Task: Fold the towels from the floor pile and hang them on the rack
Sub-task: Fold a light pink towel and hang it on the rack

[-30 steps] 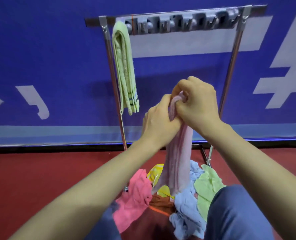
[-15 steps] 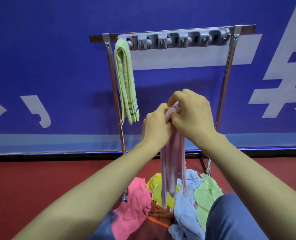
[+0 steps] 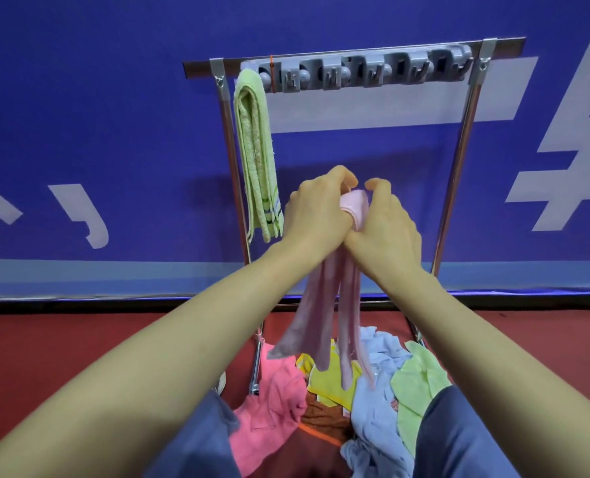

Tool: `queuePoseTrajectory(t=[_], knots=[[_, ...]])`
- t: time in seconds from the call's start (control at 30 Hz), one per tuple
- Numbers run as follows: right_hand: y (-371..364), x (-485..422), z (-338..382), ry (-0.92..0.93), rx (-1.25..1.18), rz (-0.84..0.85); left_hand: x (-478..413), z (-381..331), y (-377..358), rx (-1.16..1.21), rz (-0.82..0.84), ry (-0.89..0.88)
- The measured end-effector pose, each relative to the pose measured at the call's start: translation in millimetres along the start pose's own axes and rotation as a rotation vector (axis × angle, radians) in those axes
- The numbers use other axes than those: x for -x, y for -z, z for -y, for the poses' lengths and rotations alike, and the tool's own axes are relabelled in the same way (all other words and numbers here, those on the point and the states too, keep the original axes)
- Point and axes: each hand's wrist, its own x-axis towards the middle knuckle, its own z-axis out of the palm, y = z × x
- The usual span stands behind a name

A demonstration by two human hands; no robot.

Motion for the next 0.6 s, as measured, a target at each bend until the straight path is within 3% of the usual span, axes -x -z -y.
queuePoseTrajectory(t=[0.27,0.6], knots=[[6.9,-63.5,28.4,0.133,0.116,0.008,-43.1,10.2,30.3,-0.277,-0.013,-0.056],[-3.6,-187.6,71.9,0.377,0.217,-0.119,-152.9,40.2,74.3,-0.308,-0.190,-0.023]])
